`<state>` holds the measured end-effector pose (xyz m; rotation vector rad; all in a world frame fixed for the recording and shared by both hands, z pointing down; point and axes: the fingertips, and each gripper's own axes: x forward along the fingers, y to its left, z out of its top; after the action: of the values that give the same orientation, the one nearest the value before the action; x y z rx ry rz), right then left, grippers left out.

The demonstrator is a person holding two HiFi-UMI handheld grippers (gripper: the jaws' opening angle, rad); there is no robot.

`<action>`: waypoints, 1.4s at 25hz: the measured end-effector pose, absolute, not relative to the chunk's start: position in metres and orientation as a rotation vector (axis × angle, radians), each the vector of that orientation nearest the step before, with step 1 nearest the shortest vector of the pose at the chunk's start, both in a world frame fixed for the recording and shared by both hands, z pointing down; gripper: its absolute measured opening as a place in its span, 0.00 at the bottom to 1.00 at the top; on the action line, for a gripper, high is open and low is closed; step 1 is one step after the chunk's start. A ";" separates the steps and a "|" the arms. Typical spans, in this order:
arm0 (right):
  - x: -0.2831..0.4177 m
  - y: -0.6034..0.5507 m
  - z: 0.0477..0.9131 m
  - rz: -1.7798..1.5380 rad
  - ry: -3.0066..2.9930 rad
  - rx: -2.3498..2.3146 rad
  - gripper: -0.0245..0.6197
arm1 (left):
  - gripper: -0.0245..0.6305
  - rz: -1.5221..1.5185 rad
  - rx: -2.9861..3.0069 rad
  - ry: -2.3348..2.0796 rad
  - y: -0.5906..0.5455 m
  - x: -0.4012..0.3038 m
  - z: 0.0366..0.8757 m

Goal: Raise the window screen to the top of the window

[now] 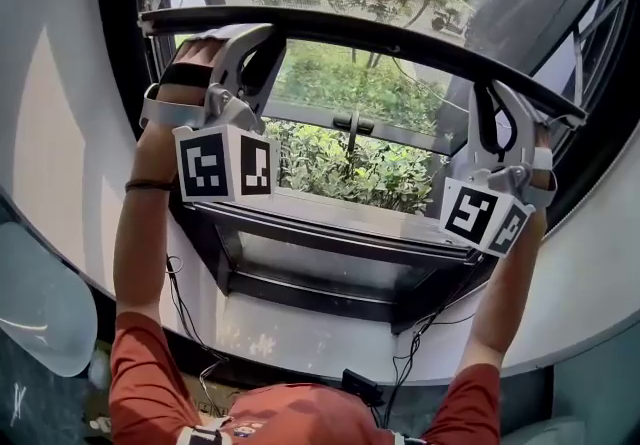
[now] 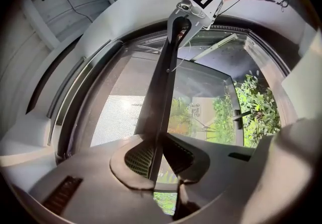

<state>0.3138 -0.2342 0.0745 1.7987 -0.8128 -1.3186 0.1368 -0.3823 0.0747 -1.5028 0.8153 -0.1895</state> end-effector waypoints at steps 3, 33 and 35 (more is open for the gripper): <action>0.314 -0.234 0.071 -1.310 -0.815 1.788 0.15 | 0.13 -0.191 -1.486 0.816 -0.382 0.137 0.071; 0.310 -0.222 -0.041 -1.471 -0.601 1.792 0.11 | 0.10 -0.048 -1.367 0.952 -0.375 0.135 -0.044; 0.311 -0.222 -0.048 -1.481 -0.593 1.796 0.11 | 0.10 -0.042 -1.361 0.958 -0.375 0.136 -0.052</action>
<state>0.3109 -0.2223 -0.0485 1.7959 -0.5932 -1.4807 0.1361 -0.3746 -0.0519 -1.3607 0.9585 -0.0421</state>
